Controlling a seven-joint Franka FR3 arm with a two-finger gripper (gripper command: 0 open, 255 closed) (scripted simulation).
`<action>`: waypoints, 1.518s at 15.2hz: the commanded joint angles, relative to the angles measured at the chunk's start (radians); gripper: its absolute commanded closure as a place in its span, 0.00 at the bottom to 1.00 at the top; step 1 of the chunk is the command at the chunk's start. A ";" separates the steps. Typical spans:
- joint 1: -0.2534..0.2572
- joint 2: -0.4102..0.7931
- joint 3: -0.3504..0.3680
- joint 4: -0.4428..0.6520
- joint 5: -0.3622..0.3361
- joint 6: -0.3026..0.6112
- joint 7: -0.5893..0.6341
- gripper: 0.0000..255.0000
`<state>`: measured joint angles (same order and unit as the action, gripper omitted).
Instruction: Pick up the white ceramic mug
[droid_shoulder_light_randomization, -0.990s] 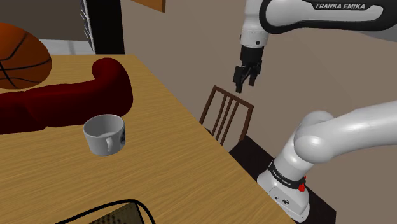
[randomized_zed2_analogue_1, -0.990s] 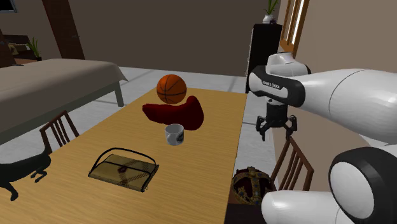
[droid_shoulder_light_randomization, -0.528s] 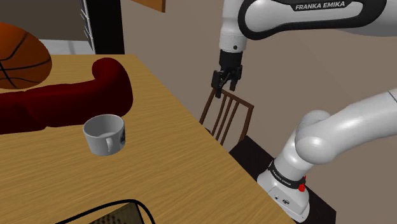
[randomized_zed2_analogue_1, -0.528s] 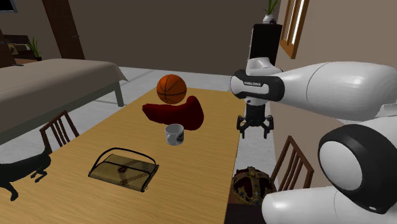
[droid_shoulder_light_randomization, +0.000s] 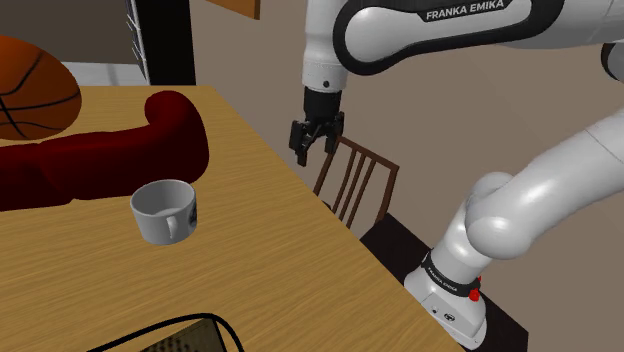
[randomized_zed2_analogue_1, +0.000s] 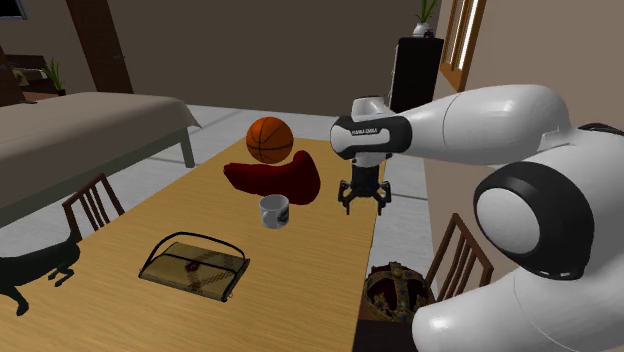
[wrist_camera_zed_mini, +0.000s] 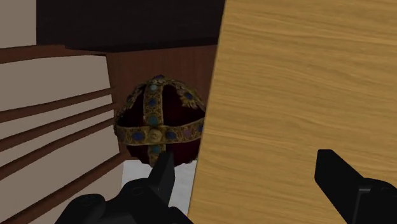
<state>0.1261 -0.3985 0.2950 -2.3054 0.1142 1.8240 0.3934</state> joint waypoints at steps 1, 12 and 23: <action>0.009 0.061 0.030 0.046 0.004 0.028 0.035 0.00; 0.065 0.408 0.163 0.332 -0.080 0.142 0.237 0.00; 0.162 0.689 0.195 0.589 -0.217 0.181 0.380 0.00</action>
<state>0.2860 0.2834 0.4907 -1.7145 -0.0988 1.9954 0.7700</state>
